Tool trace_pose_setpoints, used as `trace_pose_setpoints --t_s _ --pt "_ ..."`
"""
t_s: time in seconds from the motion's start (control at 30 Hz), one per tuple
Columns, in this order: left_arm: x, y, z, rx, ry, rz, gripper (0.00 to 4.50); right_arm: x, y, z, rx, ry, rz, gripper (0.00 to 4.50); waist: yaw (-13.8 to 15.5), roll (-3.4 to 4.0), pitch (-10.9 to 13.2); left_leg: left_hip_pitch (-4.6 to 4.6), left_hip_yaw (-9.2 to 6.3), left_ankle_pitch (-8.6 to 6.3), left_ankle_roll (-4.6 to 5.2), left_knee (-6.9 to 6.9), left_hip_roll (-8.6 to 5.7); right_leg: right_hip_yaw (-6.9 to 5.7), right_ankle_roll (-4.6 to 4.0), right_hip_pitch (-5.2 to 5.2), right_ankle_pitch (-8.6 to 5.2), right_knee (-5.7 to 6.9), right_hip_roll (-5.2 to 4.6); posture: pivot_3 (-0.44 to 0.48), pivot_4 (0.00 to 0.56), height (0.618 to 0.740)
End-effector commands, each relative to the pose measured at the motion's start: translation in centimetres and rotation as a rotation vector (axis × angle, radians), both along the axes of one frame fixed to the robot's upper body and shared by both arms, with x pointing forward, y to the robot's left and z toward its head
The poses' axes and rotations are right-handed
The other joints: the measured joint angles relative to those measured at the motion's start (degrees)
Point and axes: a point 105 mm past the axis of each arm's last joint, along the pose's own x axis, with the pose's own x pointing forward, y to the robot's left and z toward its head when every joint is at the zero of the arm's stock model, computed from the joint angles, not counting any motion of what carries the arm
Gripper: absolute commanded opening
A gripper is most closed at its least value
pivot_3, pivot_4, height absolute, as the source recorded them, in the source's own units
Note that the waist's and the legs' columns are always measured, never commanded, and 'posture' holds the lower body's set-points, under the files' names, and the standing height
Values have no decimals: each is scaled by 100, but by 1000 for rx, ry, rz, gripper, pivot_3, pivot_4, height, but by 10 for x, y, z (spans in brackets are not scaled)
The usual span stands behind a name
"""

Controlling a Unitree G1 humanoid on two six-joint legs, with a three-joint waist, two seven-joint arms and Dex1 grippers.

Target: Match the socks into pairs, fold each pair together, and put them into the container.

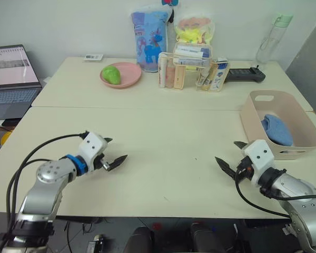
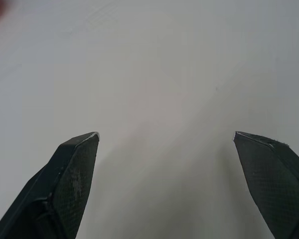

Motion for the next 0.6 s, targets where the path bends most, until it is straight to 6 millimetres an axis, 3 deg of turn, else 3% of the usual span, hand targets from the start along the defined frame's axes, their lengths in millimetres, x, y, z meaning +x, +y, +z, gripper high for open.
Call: trace_pose_setpoints --t_s 0.03,0.33,0.47,0.6 --pt "-6 17 -2 5 -13 63 4500 -5 -5 0 -31 -54 8 4408 1 0 0 0 -3 0 0 -1 1 -2 0 0 0 1 1 0 150 703" --pt "-27 40 -22 -22 35 188 4500 -24 -27 -16 -52 -119 -136 4408 -41 6 -6 18 11 -2 2 -8 8 7 0 6 0 8 4 0 150 703" --pt "-31 46 -29 -1 45 235 4500 -19 -44 -15 -92 -152 -212 4408 -39 6 -7 28 18 -2 2 -10 8 12 0 12 0 8 5 0 150 703" --pt "-28 49 -30 26 24 244 4500 -16 -46 -15 -97 -156 -221 4408 -36 12 -10 31 17 -3 2 -12 8 11 0 15 0 8 5 0 150 703"
